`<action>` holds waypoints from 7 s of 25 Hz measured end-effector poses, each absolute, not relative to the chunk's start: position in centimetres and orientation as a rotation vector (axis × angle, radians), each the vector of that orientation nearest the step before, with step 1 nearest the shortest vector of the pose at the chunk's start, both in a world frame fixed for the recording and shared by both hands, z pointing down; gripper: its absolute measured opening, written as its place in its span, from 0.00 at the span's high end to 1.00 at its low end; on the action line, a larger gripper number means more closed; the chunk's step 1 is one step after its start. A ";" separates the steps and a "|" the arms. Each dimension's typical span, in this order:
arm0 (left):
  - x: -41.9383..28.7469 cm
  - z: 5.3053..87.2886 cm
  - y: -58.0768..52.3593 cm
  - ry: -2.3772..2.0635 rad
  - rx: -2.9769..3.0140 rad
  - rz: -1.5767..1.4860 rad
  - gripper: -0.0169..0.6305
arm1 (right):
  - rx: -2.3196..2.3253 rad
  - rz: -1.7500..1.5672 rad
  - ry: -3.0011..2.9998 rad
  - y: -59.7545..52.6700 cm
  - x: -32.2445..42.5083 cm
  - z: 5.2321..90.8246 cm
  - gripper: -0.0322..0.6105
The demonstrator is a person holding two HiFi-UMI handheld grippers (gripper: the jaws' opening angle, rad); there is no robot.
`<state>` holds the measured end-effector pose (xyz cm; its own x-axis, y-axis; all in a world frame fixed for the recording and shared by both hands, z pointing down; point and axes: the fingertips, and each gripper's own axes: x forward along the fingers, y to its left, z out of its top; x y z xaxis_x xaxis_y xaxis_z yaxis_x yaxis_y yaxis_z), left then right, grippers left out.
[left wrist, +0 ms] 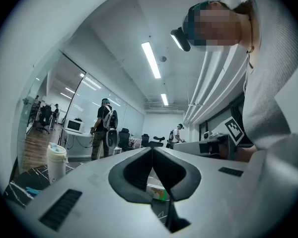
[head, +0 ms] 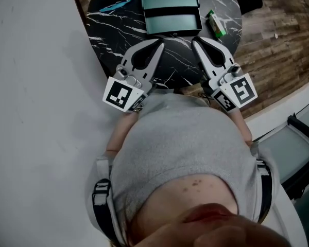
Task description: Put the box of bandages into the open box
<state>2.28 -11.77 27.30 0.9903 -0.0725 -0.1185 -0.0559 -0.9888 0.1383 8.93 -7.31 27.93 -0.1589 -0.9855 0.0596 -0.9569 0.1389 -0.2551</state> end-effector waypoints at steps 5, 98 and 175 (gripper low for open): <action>3.3 27.4 -13.5 -0.064 3.020 -0.169 0.95 | -1.981 -0.375 2.243 -9.2 10.0 28.2 0.83; 9.3 31.4 -8.6 -0.539 2.948 0.093 0.95 | -2.305 -0.677 2.396 -7.8 28.2 46.9 0.68; -1.3 29.8 -14.1 -0.616 2.953 -0.048 0.95 | -2.532 -0.624 2.313 -13.0 23.2 44.2 0.72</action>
